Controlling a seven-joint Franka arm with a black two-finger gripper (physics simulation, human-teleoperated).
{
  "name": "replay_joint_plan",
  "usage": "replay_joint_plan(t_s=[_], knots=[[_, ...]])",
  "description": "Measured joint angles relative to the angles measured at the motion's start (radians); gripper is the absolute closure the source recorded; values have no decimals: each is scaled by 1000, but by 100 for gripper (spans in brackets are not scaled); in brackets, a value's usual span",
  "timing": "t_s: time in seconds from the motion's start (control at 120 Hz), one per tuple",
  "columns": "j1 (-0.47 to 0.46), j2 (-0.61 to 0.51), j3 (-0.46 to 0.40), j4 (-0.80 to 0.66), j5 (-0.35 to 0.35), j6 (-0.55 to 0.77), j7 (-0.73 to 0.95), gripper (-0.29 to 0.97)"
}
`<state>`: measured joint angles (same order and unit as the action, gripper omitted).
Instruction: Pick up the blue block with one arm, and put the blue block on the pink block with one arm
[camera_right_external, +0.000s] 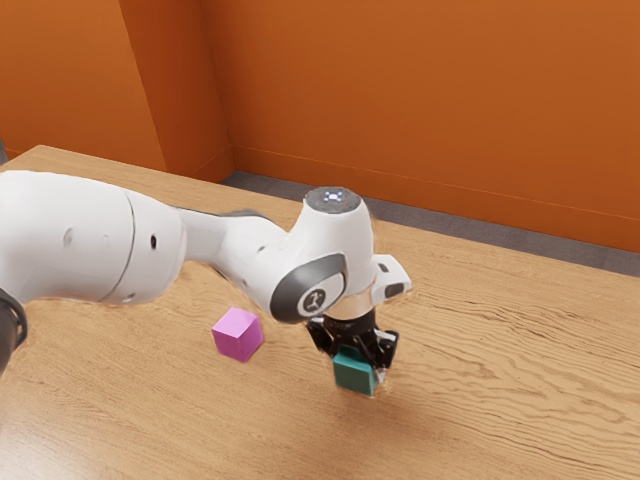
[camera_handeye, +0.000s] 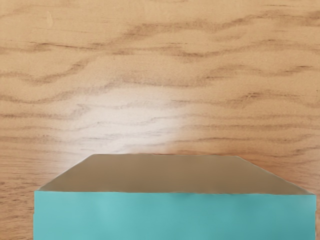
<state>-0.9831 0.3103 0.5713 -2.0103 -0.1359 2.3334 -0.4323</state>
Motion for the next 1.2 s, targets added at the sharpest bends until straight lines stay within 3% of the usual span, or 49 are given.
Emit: replay_joint_plan(t_s=[0.258,0.442,0.625,0.917,1.05,1.125,1.2], knots=[[29,-131,114,-60,128,-37,154,39],[133,-304,121,-237,202,-35,263,40],[270,-323,122,-257,263,-9,347,40],[435,-292,117,-253,266,56,442,40],[411,-291,111,-253,250,67,475,39],[439,-279,31,-252,243,73,493,39],[357,-273,34,-248,225,76,509,39]])
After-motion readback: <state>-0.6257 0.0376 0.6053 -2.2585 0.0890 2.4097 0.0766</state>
